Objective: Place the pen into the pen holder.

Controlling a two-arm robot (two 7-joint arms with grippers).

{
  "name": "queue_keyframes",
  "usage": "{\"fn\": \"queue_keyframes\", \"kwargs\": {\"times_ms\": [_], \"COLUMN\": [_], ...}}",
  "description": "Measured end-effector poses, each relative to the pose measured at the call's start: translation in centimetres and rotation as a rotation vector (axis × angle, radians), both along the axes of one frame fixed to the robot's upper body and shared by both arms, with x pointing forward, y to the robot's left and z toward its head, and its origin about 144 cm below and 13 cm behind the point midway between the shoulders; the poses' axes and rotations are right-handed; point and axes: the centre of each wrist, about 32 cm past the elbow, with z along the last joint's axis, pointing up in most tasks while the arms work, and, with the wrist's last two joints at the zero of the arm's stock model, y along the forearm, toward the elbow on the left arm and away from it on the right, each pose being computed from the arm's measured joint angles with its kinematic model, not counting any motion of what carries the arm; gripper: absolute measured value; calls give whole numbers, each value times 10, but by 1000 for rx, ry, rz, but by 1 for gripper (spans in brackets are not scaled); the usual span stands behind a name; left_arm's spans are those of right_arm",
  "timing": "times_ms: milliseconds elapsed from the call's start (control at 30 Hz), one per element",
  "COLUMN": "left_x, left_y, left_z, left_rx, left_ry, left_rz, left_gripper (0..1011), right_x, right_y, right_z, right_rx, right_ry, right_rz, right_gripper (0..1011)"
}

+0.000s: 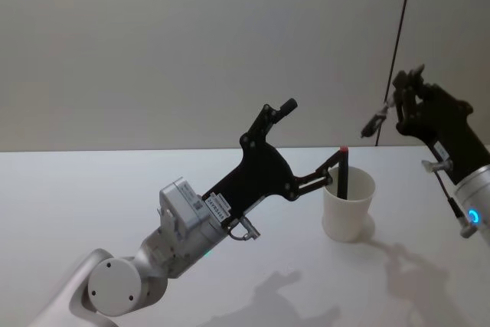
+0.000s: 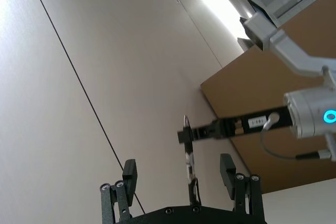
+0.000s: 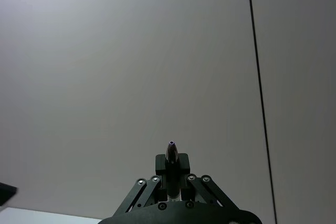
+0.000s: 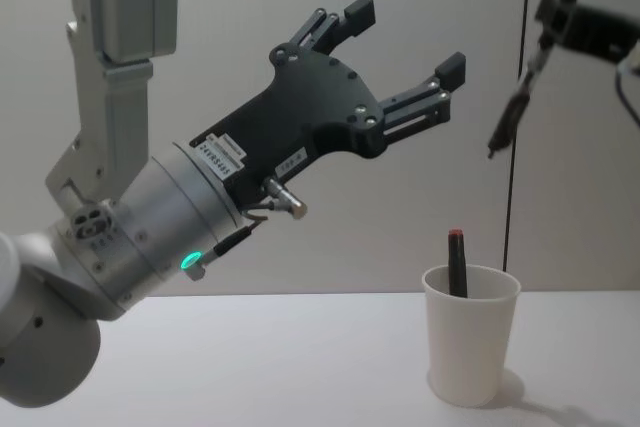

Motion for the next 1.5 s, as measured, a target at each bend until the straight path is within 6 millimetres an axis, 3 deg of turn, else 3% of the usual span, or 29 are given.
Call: {"fn": "queue_keyframes", "kwargs": {"times_ms": [467,933,1500], "left_x": [0,0,0], "left_y": [0,0,0], "left_z": [0,0,0], "left_rx": [0,0,0], "left_ry": [0,0,0], "left_rz": [0,0,0], "left_gripper": [1004,1004,1004], "right_x": [26,40,51], "right_y": [10,20,28], "right_z": [-33,-54,-71], "right_rx": [-90,-145,-160], "right_ry": [76,138,175], "right_rz": [-97,-100,-93], "right_gripper": [112,131,672]}}
